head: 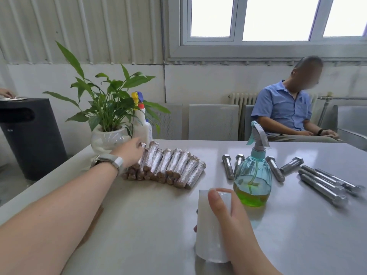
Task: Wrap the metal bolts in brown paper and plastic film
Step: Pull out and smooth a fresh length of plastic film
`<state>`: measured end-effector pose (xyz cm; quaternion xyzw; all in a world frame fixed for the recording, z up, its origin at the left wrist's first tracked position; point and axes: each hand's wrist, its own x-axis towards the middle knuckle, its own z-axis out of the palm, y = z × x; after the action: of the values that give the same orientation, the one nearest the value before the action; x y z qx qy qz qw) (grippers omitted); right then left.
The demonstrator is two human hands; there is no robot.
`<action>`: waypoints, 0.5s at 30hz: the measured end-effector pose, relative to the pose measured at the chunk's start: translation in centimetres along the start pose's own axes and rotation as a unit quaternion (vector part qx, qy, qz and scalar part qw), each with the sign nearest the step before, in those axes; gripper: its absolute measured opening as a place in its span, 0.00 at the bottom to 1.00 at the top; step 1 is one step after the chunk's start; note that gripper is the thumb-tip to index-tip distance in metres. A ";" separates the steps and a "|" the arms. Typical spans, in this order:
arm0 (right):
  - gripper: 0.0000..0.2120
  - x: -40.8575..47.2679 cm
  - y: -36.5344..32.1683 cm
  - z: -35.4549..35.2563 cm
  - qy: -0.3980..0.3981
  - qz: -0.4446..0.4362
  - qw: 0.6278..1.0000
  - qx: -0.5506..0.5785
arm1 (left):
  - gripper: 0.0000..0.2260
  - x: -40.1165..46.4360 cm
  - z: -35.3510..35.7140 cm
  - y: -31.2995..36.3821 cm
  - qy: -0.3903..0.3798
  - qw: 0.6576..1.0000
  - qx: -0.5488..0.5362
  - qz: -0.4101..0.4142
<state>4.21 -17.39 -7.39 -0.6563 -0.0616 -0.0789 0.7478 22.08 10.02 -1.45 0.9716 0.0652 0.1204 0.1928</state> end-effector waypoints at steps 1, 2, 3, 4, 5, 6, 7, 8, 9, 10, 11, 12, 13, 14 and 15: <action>0.22 -0.1 0.0 0.0 0.000 0.000 1.000 -0.002 | 0.19 -0.2 -0.4 -0.1 0.012 0.999 -0.046 -0.019; 0.22 -0.2 0.0 0.0 0.000 0.002 1.000 -0.005 | 0.16 -0.7 -0.9 -0.1 0.041 0.993 -0.098 -0.043; 0.23 -0.3 -0.1 0.0 -0.002 0.003 1.000 -0.006 | 0.12 -1.2 -1.5 -0.1 0.081 0.984 -0.147 -0.065; 0.23 -0.4 -0.2 0.0 -0.005 0.005 1.000 -0.004 | 0.11 -2.1 -2.2 0.0 0.125 0.970 -0.191 -0.081; 0.23 -0.6 -0.4 0.1 -0.006 0.010 1.000 -0.002 | 0.10 -3.2 -2.8 0.4 0.166 0.954 -0.233 -0.088; 0.24 -0.7 -0.6 0.1 -0.006 0.017 1.000 0.003 | 0.10 -4.6 -3.3 1.0 0.202 0.936 -0.277 -0.082; 0.25 -0.9 -0.8 0.2 -0.004 0.026 1.000 0.014 | 0.09 -6.4 -3.6 1.9 0.224 0.918 -0.320 -0.064; 0.27 -1.0 -1.0 0.1 -0.003 0.036 0.999 0.026 | 0.07 -8.4 -3.6 3.0 0.226 0.904 -0.362 -0.039; 0.30 -1.0 -1.1 0.0 -0.001 0.044 0.999 0.032 | 0.06 -10.7 -3.3 4.1 0.210 0.892 -0.400 -0.014; 0.34 -1.0 -1.0 -0.2 0.005 0.049 0.998 0.031 | 0.05 -13.0 -2.6 5.2 0.178 0.887 -0.427 0.009; 0.39 -0.9 -1.0 -0.3 0.016 0.053 0.998 0.030 | 0.05 -15.3 -1.7 6.3 0.134 0.888 -0.440 0.032; 0.43 -1.0 -1.0 -0.4 0.027 0.057 0.997 0.033 | 0.05 -17.5 -0.6 7.3 0.085 0.893 -0.439 0.057; 0.44 -1.0 -1.0 -0.4 0.037 0.056 0.997 0.039 | 0.05 -19.5 0.7 8.1 0.043 0.899 -0.428 0.077; 0.43 -1.1 -1.1 -0.4 0.046 0.051 0.997 0.046 | 0.05 -21.0 1.8 8.6 0.013 0.907 -0.410 0.090; 0.41 -1.1 -1.2 -0.4 0.059 0.045 0.996 0.053 | 0.05 -22.1 2.7 8.9 -0.004 0.918 -0.386 0.095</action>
<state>2.93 -17.88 -6.46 -0.6120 0.0080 -0.0799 0.7868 2.19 -2.97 -4.96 0.8240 -0.0796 0.1503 0.5404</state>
